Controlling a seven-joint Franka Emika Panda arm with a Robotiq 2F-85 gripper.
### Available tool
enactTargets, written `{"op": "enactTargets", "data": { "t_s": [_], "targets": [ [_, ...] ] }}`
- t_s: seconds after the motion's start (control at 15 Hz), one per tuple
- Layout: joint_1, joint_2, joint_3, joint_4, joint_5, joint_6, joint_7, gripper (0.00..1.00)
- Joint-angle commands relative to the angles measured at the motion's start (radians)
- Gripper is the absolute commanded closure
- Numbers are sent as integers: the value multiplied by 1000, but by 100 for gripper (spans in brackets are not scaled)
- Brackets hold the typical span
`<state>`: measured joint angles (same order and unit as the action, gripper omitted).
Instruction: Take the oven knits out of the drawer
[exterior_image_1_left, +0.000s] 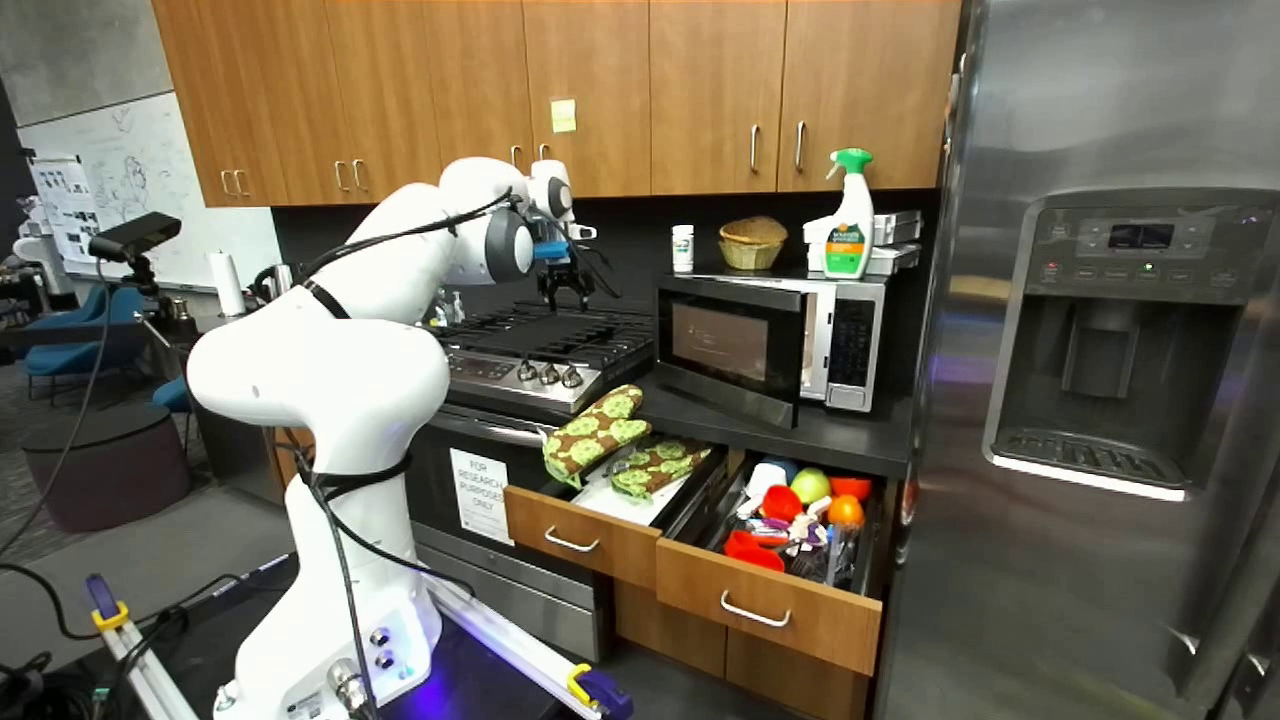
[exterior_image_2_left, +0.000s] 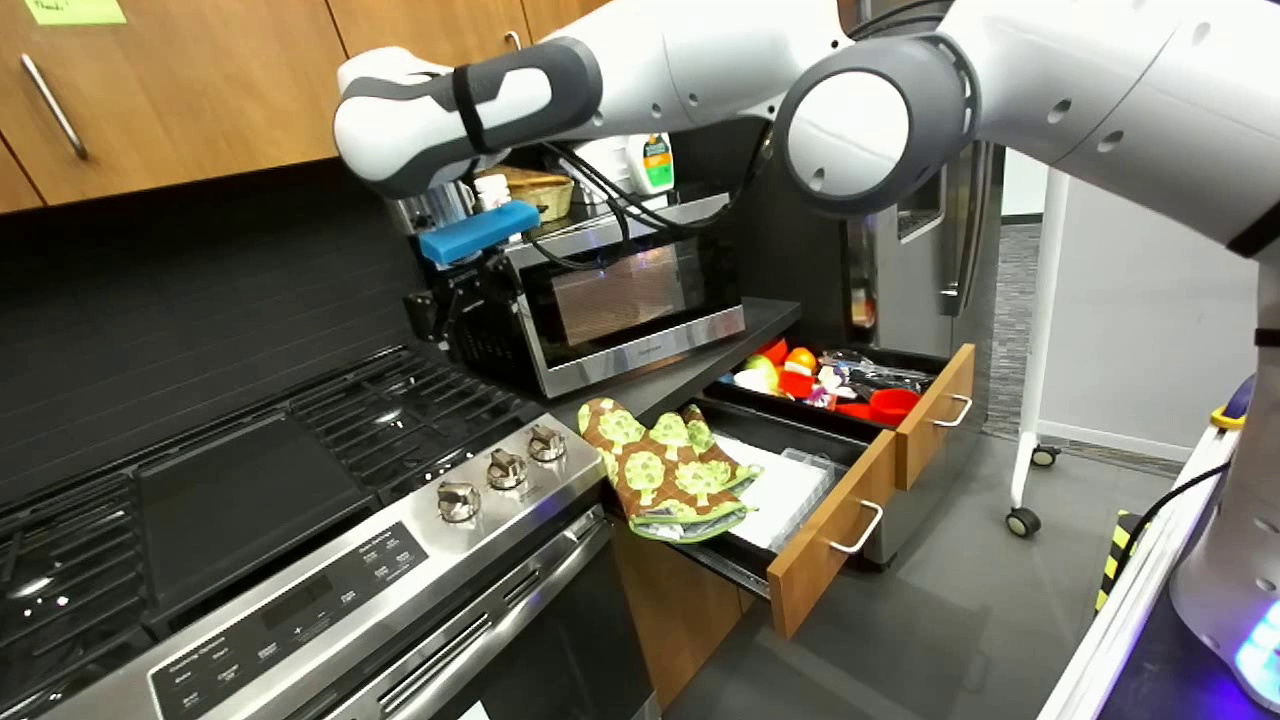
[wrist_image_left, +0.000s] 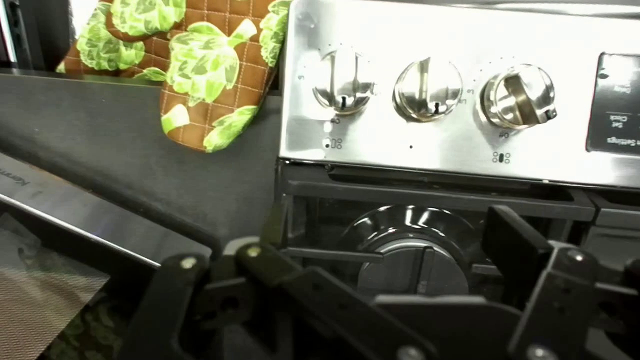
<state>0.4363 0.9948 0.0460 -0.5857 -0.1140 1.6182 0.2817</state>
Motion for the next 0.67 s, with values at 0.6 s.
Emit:
{"op": "enactTargets", "data": {
  "t_s": [0.6],
  "targets": [
    [-65,-75,-61,26,-8,-274,16,0]
  ]
}}
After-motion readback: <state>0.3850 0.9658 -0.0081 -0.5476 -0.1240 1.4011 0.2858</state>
